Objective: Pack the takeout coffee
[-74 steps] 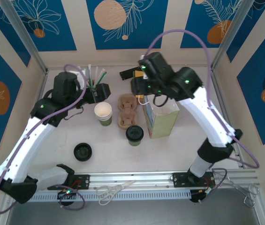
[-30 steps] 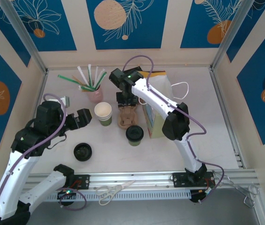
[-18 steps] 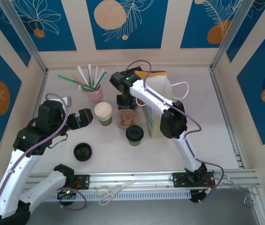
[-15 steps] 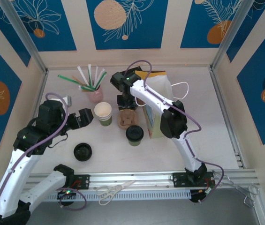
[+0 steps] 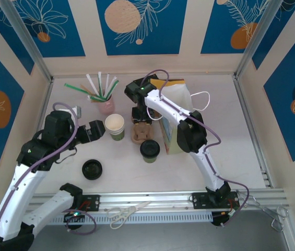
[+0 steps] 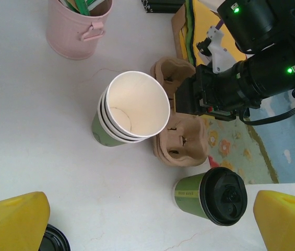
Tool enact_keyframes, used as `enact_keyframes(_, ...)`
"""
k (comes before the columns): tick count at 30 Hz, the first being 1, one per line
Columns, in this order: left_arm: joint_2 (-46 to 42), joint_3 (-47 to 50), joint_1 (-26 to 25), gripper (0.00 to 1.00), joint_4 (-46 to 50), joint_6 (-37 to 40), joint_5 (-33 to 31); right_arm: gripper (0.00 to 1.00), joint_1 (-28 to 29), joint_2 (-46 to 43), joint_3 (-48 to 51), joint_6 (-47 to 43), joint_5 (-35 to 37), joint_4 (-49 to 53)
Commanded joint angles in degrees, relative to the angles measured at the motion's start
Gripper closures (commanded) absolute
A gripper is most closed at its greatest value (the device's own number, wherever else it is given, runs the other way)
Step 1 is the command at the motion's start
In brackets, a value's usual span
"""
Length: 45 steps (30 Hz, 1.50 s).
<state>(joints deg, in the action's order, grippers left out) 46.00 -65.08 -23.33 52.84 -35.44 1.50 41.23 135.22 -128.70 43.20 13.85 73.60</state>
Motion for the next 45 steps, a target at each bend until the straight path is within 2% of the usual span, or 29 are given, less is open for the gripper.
enact_keyframes(1,0.0,0.3,0.6,0.00,-0.8,1.4,1.0,0.61,-0.2,0.8,0.1,1.0,-1.4,0.5)
enact_keyframes(6,0.2,0.4,0.6,0.00,-0.8,1.6,0.9,0.61,-0.4,1.3,0.2,0.8,-2.1,0.1)
enact_keyframes(12,0.5,0.5,0.6,0.00,-0.9,1.6,1.0,0.55,-0.1,1.9,-0.6,0.9,-1.6,0.7)
enact_keyframes(22,0.9,0.5,0.6,0.00,-1.3,1.7,1.3,0.54,-0.1,2.9,-1.5,0.8,-1.7,1.1)
enact_keyframes(26,0.9,0.4,0.7,0.00,-1.3,1.8,1.2,0.55,-0.2,2.9,-1.5,0.7,-1.9,0.8)
enact_keyframes(37,1.0,0.7,0.6,0.00,-1.6,1.5,1.3,0.69,0.0,2.3,-3.0,0.2,-1.2,2.2)
enact_keyframes(45,0.9,0.8,0.6,0.00,-1.5,1.5,1.3,0.69,0.4,0.8,-4.0,0.1,-0.3,3.3)
